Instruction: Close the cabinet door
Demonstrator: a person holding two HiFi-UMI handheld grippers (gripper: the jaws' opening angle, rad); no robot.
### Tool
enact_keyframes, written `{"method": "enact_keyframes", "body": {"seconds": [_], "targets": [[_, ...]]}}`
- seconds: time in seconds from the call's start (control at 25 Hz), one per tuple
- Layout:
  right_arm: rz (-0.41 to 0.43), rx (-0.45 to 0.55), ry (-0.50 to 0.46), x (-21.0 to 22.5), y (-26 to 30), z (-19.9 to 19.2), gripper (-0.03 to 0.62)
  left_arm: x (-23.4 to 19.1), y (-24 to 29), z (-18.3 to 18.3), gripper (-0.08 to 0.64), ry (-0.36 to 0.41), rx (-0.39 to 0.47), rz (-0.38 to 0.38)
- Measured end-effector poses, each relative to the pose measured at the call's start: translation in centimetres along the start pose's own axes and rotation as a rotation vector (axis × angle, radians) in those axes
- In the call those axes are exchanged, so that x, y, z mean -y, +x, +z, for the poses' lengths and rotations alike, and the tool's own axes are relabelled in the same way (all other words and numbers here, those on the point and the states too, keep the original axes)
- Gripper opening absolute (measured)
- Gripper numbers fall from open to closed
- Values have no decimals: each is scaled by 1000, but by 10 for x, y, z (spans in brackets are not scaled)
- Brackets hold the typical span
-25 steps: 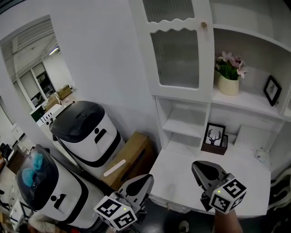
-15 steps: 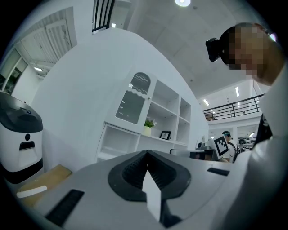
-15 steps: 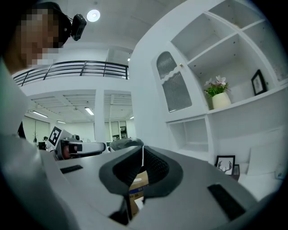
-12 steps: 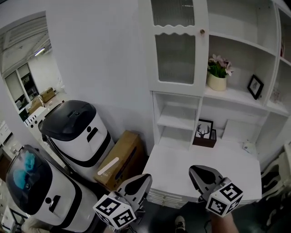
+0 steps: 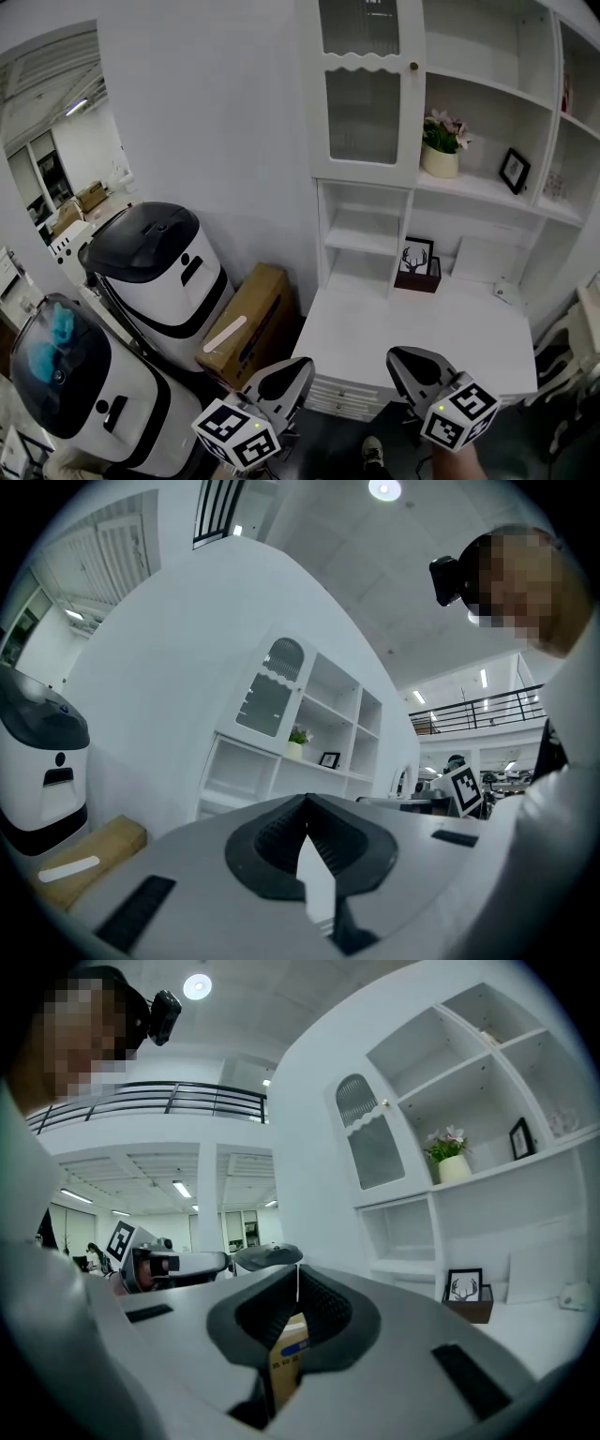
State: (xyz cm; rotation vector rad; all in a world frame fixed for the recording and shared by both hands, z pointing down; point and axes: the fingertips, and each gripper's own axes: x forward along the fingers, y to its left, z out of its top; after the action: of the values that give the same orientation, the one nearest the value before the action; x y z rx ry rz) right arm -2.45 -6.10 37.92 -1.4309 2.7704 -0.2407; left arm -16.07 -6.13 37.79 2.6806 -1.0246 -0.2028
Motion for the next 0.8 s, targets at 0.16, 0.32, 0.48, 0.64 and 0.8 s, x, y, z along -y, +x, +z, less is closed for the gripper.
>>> {"method": "enact_keyframes", "body": {"seconds": [0.16,0.32,0.48,0.64,0.8], "targets": [[-7,2,-1,-15,-12,-5,6,9,-13,-3,6,2,0,-12],[-14,6,-2,-26,-20,-8,6,14,-22,-6,6,0,-3,-22],[-16,3,-1,-31,-24,-12,5,17,-26,-8,6,0,-2,-27],[-17,-2,-2,-32,-27,-14,5,19,-27,-8,6,-3,1,-29],[-19,2,0,-30,-29,-13,5,20,-25,-8,6,-2,2,-31]]}}
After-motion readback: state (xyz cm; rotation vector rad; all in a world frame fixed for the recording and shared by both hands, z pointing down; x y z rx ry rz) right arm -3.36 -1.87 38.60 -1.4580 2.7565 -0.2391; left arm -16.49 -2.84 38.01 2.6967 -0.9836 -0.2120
